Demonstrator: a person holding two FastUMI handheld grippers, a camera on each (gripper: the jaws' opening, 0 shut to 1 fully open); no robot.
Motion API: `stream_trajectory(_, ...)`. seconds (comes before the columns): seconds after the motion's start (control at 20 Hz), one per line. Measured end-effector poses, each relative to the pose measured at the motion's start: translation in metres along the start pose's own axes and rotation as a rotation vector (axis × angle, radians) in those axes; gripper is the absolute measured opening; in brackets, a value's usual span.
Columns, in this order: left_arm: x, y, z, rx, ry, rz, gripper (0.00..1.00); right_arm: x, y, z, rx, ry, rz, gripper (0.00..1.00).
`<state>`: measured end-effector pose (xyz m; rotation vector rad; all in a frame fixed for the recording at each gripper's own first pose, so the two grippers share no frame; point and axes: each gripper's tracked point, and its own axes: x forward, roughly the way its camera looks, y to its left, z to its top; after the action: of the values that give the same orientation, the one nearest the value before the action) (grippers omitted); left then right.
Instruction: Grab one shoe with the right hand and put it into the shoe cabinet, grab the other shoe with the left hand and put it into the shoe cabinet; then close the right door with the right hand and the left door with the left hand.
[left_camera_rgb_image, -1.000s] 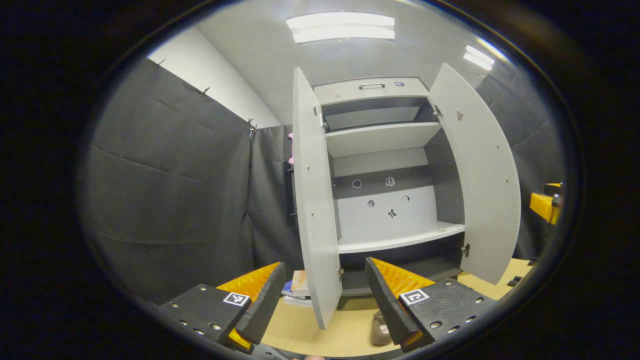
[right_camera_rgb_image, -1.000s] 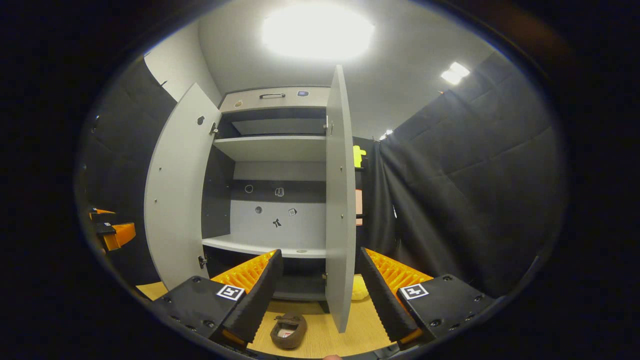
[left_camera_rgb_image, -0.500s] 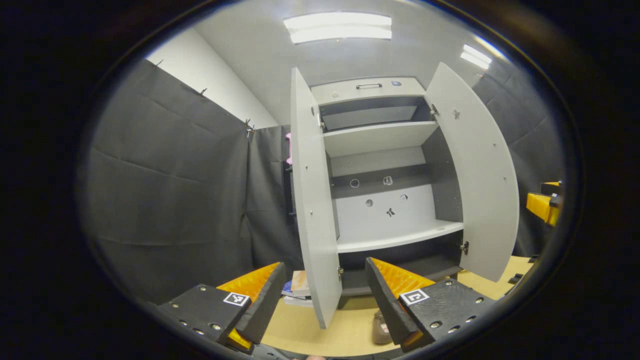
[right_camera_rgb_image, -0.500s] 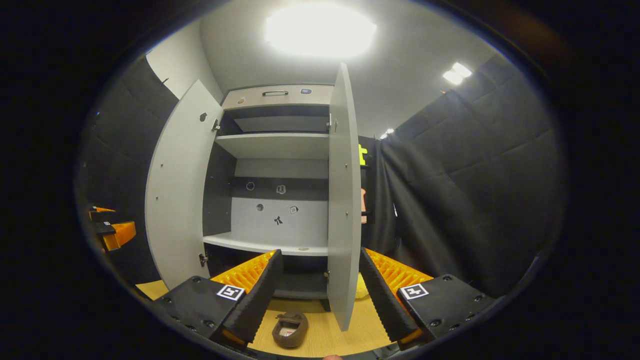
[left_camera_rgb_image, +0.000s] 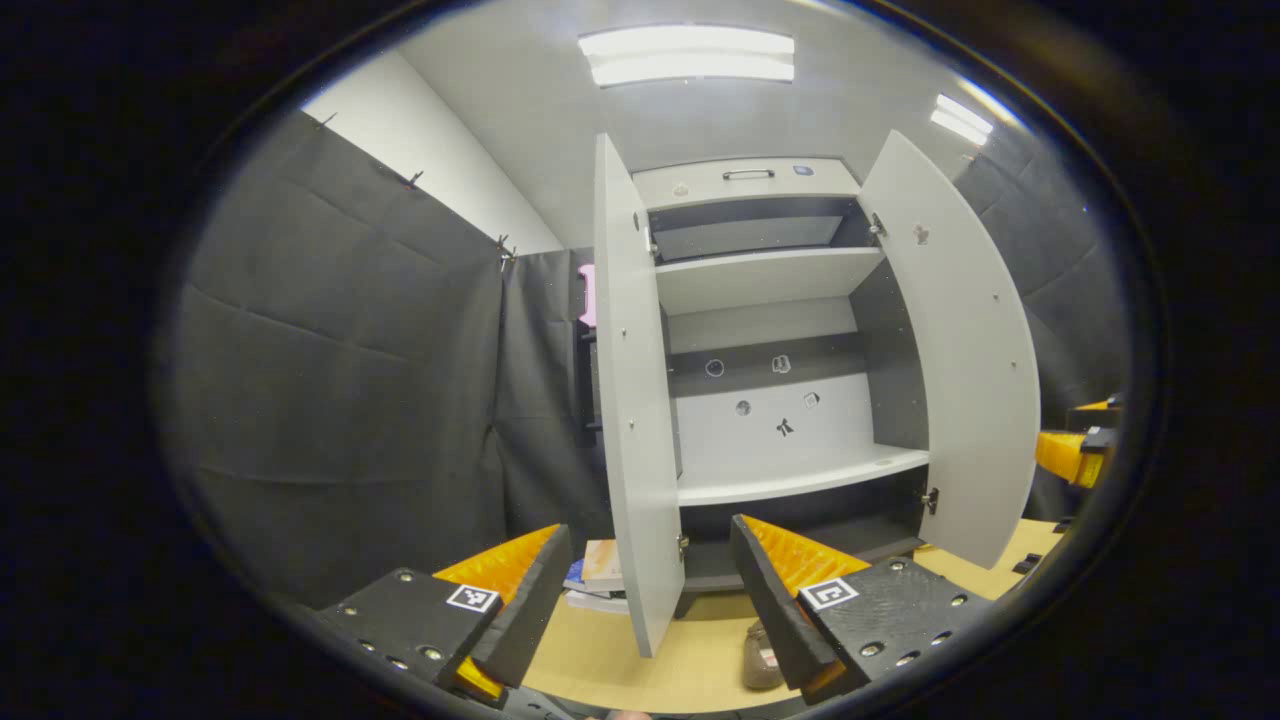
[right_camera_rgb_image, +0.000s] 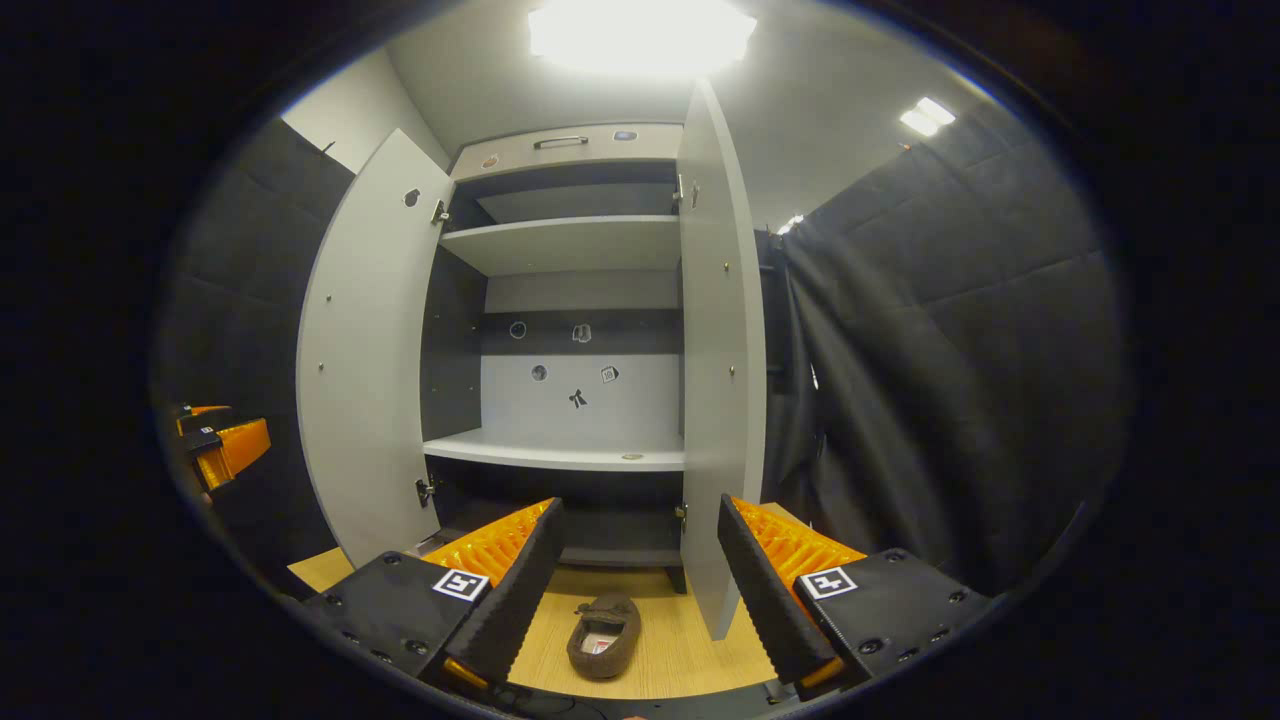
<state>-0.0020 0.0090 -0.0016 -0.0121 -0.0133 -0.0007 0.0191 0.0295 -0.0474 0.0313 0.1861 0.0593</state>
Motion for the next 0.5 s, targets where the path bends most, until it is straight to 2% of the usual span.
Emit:
stream_trajectory(0.1, 0.0, 0.003, -0.001, 0.01, -0.001, 0.01, 0.93, 0.012, 0.006, -0.016, 0.011, 0.047, 0.025, 0.97)
stream_trajectory(0.15, 0.001, 0.005, -0.003, 0.014, 0.0, 0.018, 1.0, 0.018, 0.008, -0.023, 0.006, 0.062, 0.038, 0.97)
stream_trajectory(0.3, 0.004, 0.011, -0.009, 0.007, 0.013, 0.044, 1.0, 0.04, 0.024, -0.047, -0.02, 0.121, 0.084, 0.97)
stream_trajectory(0.35, 0.007, 0.012, -0.011, 0.004, 0.014, 0.052, 0.93, 0.049, 0.031, -0.055, -0.024, 0.141, 0.103, 0.97)
stream_trajectory(0.4, 0.009, 0.013, -0.012, 0.005, 0.016, 0.059, 1.0, 0.055, 0.035, -0.063, -0.029, 0.156, 0.116, 0.98)
stream_trajectory(0.5, 0.013, 0.016, -0.017, 0.018, 0.031, 0.073, 1.0, 0.07, 0.044, -0.082, -0.04, 0.195, 0.132, 0.98)
